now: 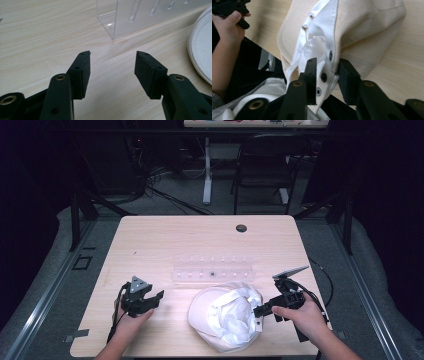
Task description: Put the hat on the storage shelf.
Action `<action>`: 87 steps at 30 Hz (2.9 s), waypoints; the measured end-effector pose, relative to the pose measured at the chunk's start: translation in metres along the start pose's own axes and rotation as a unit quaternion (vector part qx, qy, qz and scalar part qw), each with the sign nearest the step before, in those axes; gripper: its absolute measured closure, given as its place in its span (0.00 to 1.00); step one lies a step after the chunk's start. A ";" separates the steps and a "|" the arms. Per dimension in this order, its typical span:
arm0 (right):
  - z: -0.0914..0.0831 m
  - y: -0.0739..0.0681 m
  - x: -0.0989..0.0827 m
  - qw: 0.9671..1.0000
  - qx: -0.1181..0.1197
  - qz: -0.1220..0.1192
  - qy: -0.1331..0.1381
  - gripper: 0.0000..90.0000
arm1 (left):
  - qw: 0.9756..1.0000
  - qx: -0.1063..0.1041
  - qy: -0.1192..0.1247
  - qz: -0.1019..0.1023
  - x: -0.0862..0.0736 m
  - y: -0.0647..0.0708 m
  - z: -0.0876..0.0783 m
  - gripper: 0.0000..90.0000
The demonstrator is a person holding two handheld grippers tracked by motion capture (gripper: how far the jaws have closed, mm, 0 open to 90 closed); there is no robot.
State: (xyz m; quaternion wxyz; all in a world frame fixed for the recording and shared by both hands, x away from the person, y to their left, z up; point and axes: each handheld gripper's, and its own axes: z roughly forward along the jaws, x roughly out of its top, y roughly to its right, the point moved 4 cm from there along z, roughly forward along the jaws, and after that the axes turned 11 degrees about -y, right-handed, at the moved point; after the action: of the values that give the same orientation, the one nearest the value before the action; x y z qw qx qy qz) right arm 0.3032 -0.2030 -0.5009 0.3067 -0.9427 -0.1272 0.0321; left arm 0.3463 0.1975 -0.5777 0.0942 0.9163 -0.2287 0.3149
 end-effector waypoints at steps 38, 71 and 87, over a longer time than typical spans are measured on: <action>-0.044 -0.029 0.021 0.997 -0.078 0.007 0.011 0.95 | 1.000 0.000 -0.001 0.009 0.000 0.003 0.001 0.52; 0.013 0.009 0.021 0.995 -0.080 0.033 -0.044 0.78 | 1.000 -0.001 -0.005 0.012 0.000 0.003 0.002 0.52; 0.000 -0.010 0.023 0.998 -0.027 0.032 -0.047 0.82 | 1.000 0.000 -0.002 0.009 0.000 0.003 0.002 0.52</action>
State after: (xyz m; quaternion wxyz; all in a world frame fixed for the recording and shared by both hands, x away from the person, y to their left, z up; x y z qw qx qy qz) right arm 0.3228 -0.1895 -0.4951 0.2735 -0.9517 -0.1125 0.0830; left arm 0.3463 0.1939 -0.5790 0.0910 0.9149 -0.2374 0.3136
